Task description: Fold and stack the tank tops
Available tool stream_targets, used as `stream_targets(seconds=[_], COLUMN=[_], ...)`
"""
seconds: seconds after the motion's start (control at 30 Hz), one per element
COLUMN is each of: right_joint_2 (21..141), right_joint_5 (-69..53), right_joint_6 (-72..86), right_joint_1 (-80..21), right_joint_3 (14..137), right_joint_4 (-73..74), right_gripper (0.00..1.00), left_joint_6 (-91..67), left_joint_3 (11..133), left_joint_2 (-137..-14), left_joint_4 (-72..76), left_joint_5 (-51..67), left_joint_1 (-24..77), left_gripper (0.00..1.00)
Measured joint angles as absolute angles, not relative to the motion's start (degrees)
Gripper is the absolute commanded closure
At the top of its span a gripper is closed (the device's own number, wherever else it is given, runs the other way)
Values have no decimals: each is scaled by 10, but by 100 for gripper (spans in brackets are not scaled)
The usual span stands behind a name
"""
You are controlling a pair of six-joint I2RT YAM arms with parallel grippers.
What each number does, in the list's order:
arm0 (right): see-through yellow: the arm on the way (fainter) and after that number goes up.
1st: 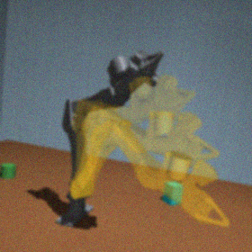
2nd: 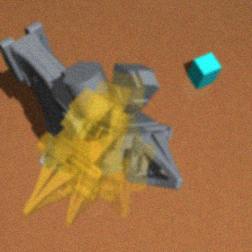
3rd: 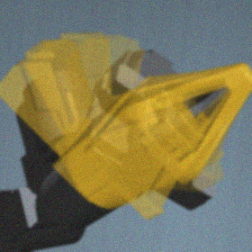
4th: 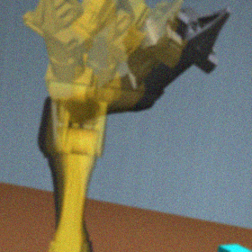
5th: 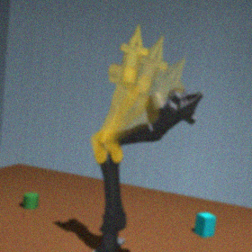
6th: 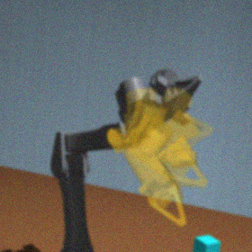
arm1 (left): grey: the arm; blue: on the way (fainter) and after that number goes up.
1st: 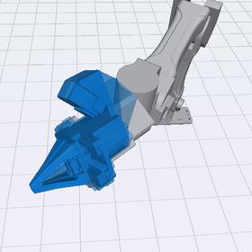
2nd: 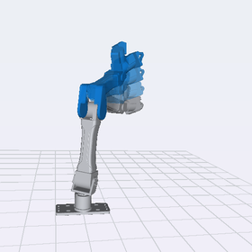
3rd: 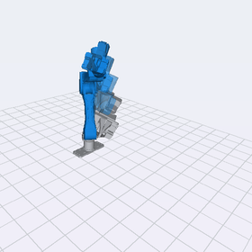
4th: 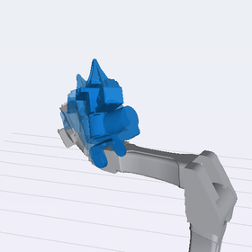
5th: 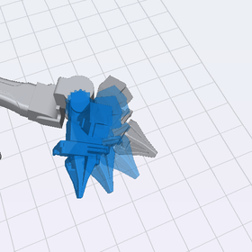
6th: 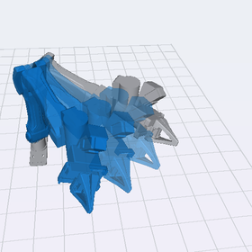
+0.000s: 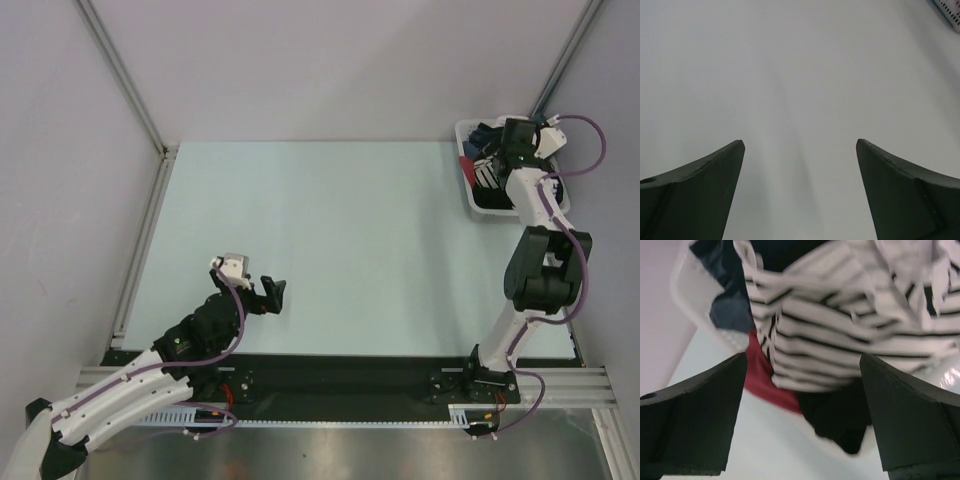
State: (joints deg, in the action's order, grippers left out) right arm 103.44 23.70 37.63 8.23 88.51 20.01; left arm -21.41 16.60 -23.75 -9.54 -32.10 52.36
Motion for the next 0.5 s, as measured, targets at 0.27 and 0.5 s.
stream_targets(seconds=[0.27,0.5], right_joint_2=[1192,1120], right_joint_5=[279,309], right_joint_6=[372,316], right_joint_1=[101,62], right_joint_3=[1054,1035], right_joint_4=[247,263], right_gripper=[67,100], left_joint_6=[-211,-208], left_joint_3=[166,166], left_joint_2=[-247,-265], left_joint_4=[-87,-81], left_joint_5=[-314,-311], left_joint_1=[524,524], left_gripper=[0,0])
